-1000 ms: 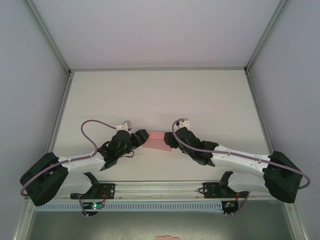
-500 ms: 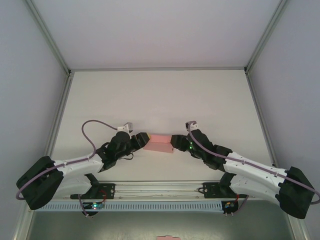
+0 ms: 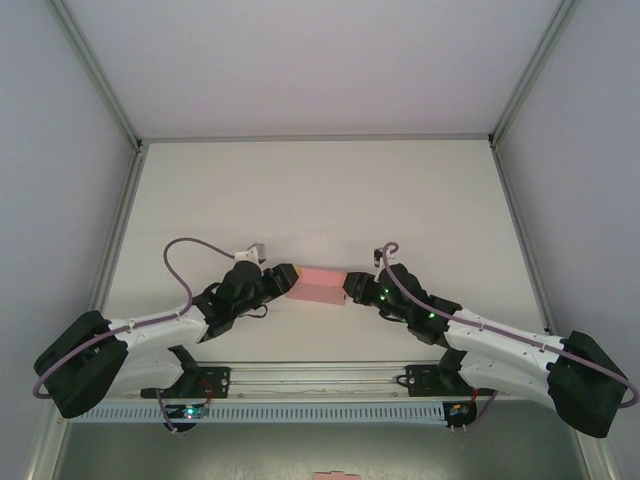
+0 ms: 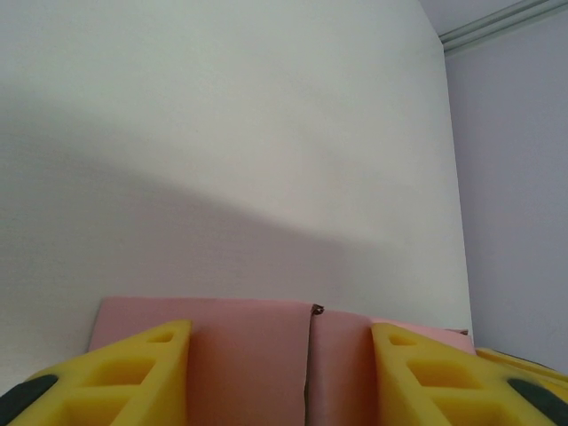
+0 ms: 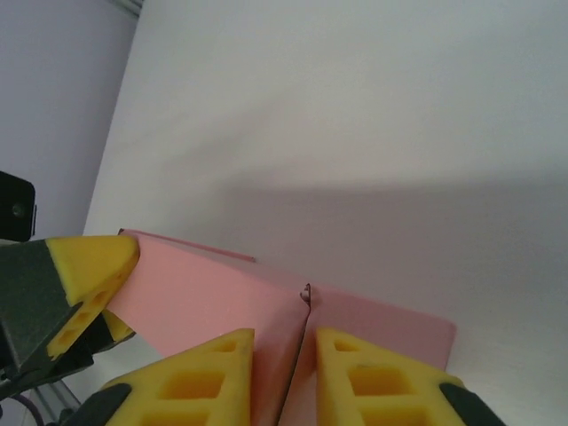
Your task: Assemble paper box
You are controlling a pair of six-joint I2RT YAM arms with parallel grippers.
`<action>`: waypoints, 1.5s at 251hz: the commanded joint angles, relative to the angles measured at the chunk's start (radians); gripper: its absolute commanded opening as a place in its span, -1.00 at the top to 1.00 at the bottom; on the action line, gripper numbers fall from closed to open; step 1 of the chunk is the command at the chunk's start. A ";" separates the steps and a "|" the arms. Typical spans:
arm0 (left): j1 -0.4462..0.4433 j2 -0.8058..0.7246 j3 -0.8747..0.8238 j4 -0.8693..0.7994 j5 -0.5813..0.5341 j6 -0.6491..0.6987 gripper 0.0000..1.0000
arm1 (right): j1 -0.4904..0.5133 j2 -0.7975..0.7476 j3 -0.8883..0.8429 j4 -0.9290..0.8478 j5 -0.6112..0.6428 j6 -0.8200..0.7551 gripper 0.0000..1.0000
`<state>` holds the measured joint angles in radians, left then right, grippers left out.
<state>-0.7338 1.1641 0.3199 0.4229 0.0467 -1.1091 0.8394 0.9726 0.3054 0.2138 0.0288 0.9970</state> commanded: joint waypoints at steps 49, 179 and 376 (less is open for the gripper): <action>-0.002 0.065 -0.117 0.029 -0.001 0.085 1.00 | -0.008 0.056 -0.201 -0.327 0.088 -0.001 1.00; -0.002 0.128 -0.150 0.142 0.032 0.350 1.00 | 0.121 0.183 -0.209 -0.019 0.297 -0.260 1.00; 0.033 0.056 0.435 -0.543 -0.142 0.432 -1.00 | -0.143 0.164 0.329 -0.259 -0.076 -0.463 -0.03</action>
<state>-0.7261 1.2396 0.6891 0.0822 0.0029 -0.7097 0.7414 1.1149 0.5449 0.0273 0.1066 0.6281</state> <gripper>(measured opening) 0.997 0.498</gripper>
